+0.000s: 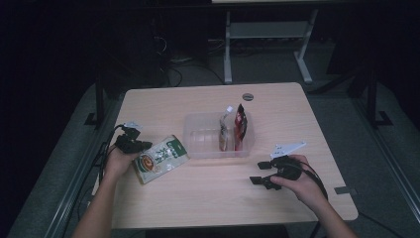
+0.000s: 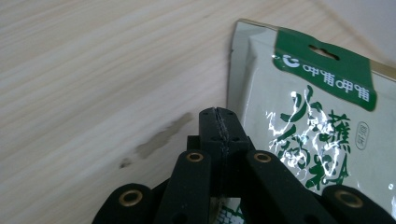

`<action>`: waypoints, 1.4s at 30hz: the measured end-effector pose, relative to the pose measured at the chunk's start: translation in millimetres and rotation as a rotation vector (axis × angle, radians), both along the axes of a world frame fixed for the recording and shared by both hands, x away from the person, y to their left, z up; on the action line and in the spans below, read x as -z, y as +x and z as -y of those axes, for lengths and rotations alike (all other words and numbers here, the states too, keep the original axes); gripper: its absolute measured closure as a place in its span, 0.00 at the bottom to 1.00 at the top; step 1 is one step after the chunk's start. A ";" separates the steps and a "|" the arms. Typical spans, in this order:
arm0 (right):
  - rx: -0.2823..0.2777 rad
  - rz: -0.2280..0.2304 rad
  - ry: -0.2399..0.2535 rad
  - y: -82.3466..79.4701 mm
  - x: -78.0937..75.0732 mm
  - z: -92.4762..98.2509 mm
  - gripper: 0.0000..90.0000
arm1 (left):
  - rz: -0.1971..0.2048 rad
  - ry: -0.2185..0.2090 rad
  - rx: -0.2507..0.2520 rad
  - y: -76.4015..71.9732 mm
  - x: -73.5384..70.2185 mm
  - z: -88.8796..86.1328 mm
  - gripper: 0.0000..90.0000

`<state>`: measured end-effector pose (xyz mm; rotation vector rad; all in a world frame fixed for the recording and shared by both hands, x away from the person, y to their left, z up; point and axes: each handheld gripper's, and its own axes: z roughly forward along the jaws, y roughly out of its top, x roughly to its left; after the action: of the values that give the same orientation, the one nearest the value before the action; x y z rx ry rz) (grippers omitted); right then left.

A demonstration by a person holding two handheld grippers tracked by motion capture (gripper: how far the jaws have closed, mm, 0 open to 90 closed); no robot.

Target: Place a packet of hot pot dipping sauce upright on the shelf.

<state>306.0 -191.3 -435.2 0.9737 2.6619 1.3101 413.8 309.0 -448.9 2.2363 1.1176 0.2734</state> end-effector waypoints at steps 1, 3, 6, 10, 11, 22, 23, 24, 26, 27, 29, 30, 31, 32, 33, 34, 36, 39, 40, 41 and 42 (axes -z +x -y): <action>0.000 0.000 0.001 0.1 0.0 0.1 0.34 | -0.004 0.004 0.020 -0.3 0.4 1.8 1.00; 0.002 -0.003 0.000 0.0 0.1 0.5 0.34 | -0.008 0.010 0.045 -1.2 1.7 6.5 1.00; 0.003 -0.001 0.002 0.1 -0.1 1.7 0.34 | -0.018 0.012 0.080 -4.9 1.8 13.7 1.00; 0.005 0.002 0.006 0.2 -0.8 2.3 0.34 | -0.025 0.009 0.130 -9.3 1.7 21.3 1.00; 0.004 0.002 0.006 0.2 -0.7 2.2 0.34 | -0.026 0.006 0.142 -10.0 1.7 23.6 1.00; 0.000 0.003 0.006 0.1 -1.2 1.7 0.34 | -0.065 -0.026 0.213 -20.0 4.2 40.9 1.00; 0.002 0.001 0.006 0.1 -1.3 1.7 0.34 | -0.070 -0.025 0.228 -23.1 4.2 41.6 1.00; 0.003 0.000 0.005 0.2 -1.1 1.7 0.34 | -0.072 -0.032 0.232 -24.9 4.5 42.3 1.00; 0.001 0.001 0.003 0.4 -0.7 1.6 0.34 | -0.080 -0.038 0.249 -29.1 4.7 44.5 1.00; 0.001 0.000 0.001 0.3 -0.7 1.4 0.34 | -0.079 -0.039 0.254 -31.9 4.8 46.7 1.00; -0.001 0.002 0.002 0.0 -0.9 0.9 0.34 | -0.088 -0.027 0.273 -34.6 3.9 50.0 1.00; -0.002 0.003 0.004 -0.3 -1.2 0.6 0.34 | -0.087 -0.031 0.277 -36.0 3.8 52.3 1.00; -0.001 0.004 0.003 -0.5 -1.3 0.3 0.34 | -0.090 -0.033 0.282 -37.3 3.8 54.6 1.00; -0.002 0.003 0.003 -0.5 -1.3 0.1 0.34 | -0.084 -0.036 0.285 -37.9 4.1 57.0 1.00; -0.003 0.002 0.001 -0.4 -1.3 -0.2 0.34 | -0.078 -0.038 0.286 -37.0 3.6 58.6 1.00; -0.004 0.001 0.001 -0.2 -1.1 -0.3 0.34 | -0.069 -0.045 0.286 -35.3 3.0 60.2 1.00; -0.005 -0.003 0.001 0.1 -0.9 -0.7 0.34 | -0.045 -0.058 0.272 -30.8 2.9 65.8 1.00; -0.006 -0.004 -0.002 0.6 0.1 -1.2 0.34 | -0.035 -0.042 0.262 -23.4 3.9 75.4 1.00; -0.007 -0.004 -0.003 0.6 0.2 -1.3 0.34 | -0.034 -0.047 0.264 -22.6 3.6 77.9 1.00; -0.007 -0.004 -0.001 0.3 0.1 -1.5 0.34 | -0.035 -0.050 0.279 -22.3 2.8 79.9 1.00; -0.006 -0.004 0.001 0.1 -0.3 -1.4 0.34 | -0.034 -0.042 0.291 -22.6 2.2 80.7 1.00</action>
<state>306.1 -189.9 -435.0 0.9693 2.6697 1.3116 391.1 228.3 -451.1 2.3360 0.7919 0.0907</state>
